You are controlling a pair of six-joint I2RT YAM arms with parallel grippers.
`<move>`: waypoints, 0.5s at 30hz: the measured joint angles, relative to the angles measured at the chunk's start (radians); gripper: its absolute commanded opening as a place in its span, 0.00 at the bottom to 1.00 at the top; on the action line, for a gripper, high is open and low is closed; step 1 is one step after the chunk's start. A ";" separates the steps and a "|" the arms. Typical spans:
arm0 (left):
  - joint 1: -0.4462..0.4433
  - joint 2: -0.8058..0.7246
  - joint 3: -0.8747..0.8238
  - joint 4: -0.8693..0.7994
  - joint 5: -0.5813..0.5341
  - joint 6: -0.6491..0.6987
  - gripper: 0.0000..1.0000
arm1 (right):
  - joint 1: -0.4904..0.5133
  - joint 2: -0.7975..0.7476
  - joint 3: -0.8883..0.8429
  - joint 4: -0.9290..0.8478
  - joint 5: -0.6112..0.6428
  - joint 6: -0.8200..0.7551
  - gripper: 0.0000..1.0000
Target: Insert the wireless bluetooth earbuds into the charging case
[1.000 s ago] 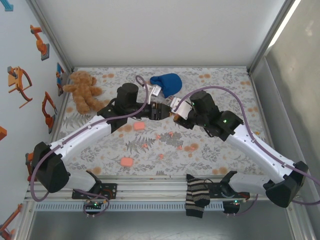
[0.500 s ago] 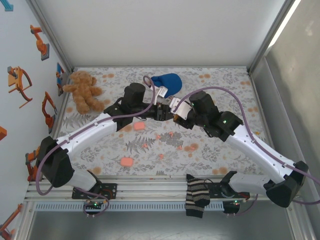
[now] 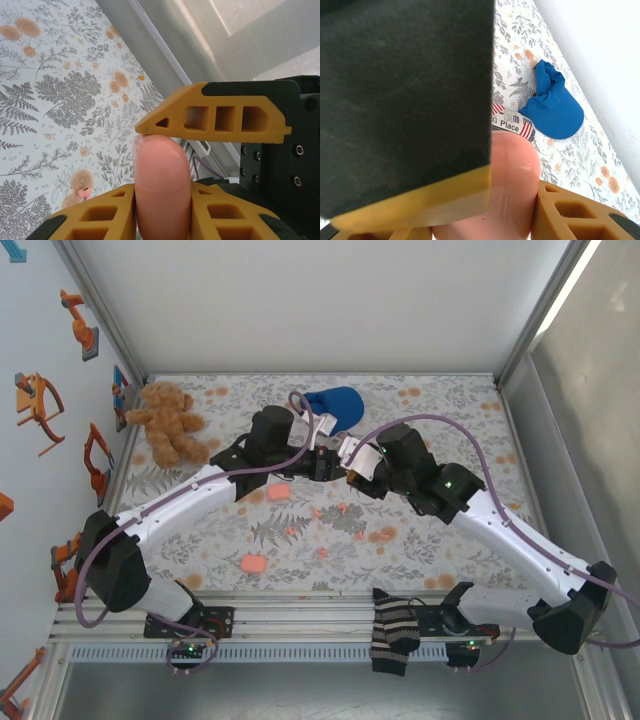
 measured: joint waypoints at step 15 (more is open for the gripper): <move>-0.002 -0.097 -0.065 0.040 -0.065 0.052 0.05 | 0.002 -0.035 -0.012 0.038 -0.003 0.047 0.96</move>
